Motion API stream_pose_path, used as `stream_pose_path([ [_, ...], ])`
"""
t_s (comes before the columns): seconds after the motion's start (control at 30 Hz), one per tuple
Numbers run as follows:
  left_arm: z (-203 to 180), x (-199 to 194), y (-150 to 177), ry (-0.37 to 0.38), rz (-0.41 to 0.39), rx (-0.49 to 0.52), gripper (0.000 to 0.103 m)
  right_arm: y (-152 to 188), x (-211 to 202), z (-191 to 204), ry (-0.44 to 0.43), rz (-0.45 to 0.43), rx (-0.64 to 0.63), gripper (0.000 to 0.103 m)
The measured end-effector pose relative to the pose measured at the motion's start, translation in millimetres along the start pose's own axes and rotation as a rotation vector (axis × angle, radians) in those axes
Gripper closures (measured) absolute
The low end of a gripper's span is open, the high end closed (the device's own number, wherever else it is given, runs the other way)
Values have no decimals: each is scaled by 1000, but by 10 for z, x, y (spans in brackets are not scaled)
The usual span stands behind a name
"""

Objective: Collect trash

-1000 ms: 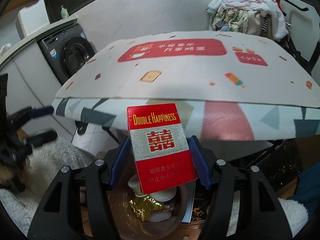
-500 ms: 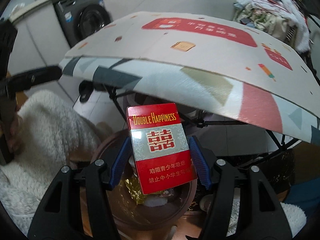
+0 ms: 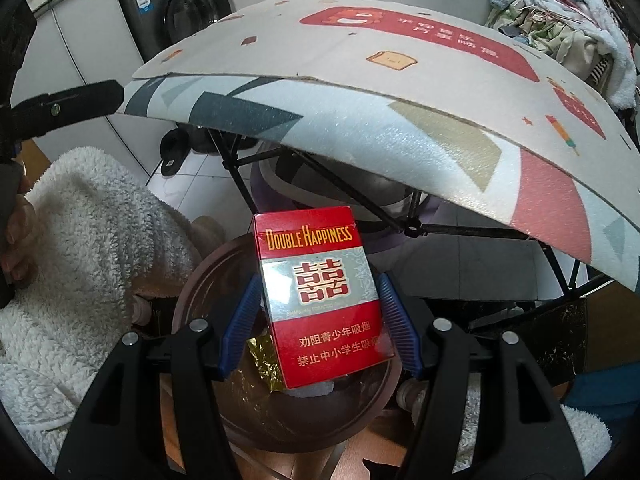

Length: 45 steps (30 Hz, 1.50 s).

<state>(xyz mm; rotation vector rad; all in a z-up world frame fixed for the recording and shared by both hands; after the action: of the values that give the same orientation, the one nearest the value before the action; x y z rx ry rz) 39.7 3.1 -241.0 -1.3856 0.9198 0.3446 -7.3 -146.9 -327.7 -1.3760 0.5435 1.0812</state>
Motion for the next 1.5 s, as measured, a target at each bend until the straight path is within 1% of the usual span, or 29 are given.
stream_pose_path([
  [0.13,-3,7,2,-2,3,6,7,18,30,-12,5,14,3,39],
  [0.17,-5,5,3,-2,3,8,7,17,32,-24,8,16,6,30],
  [0.2,-9,6,4,-3,3,9,7,9,34,-41,12,14,13,18],
  [0.27,-10,7,4,-3,4,8,7,-21,13,-74,16,-5,30,10],
  [0.33,-11,7,3,-3,3,7,7,-48,-12,-110,19,-20,50,6],
  [0.5,-8,9,1,-3,4,9,7,-83,-40,-238,33,-37,109,6],
  [0.67,-7,11,1,-3,4,10,7,-110,-84,-307,43,-59,143,6],
  [1.23,-17,10,-2,-7,5,13,7,-149,-151,-351,51,-82,159,6],
  [1.27,-16,-1,-12,-12,-3,18,7,-160,-162,-353,52,-86,161,6],
  [1.33,-10,-80,-87,-56,-39,45,7,-243,-252,-377,60,-111,164,6],
  [1.43,-52,-266,-325,-115,-125,108,6,-436,-490,-419,78,-173,160,6],
  [1.5,-99,-380,-520,-137,-159,142,6,-624,-719,-453,98,-220,154,6],
])
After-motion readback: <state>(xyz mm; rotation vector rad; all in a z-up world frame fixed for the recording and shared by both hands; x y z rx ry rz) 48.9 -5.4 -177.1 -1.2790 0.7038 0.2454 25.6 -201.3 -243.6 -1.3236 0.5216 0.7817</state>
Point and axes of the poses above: each gripper's, at about its wrist camera, not at the fingertips, and x roughly the way its jaws point, z to its left, y to its underside, the point moved 10 cm from there along x, roughly the way its jaws point, and after that the axes turned 9 degrees about x, right-handed, at the moved point
